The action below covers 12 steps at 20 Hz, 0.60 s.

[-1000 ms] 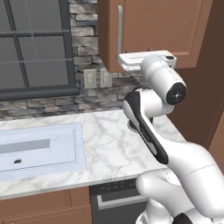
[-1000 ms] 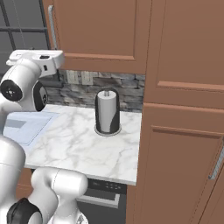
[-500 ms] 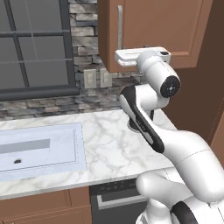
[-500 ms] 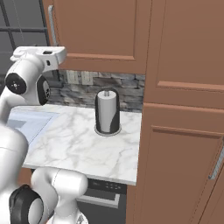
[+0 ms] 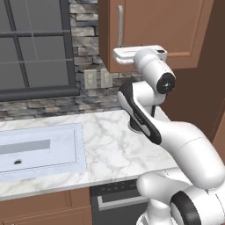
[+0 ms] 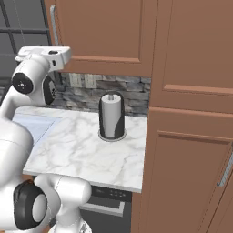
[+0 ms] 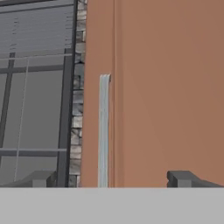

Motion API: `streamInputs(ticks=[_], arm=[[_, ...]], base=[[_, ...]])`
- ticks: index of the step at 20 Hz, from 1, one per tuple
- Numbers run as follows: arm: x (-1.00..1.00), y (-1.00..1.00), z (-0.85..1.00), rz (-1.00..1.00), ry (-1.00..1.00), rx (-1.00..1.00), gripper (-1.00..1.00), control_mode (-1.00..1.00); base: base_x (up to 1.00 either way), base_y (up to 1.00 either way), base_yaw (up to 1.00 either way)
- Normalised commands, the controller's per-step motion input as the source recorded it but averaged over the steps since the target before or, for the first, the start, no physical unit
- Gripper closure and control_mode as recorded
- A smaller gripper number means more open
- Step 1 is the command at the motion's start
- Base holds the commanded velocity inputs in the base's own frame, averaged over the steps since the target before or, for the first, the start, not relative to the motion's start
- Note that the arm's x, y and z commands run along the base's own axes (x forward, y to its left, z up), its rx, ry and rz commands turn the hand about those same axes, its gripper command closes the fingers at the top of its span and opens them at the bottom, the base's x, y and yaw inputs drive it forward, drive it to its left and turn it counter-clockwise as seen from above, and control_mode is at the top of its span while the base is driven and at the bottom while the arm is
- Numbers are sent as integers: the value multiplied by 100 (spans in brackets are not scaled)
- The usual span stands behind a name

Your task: Get the candle and the beer from the cabinet and move them to the dining counter.

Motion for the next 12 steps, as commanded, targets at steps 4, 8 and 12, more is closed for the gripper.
streamInputs(ticks=[4,8,12], arm=[[29,9,0,0,-1,0,-100,-100],[24,11,0,0,-1,0,-100,-100],[12,5,0,1,-3,0,-100,-100]], base=[[0,0,0],[0,0,0],[0,0,0]])
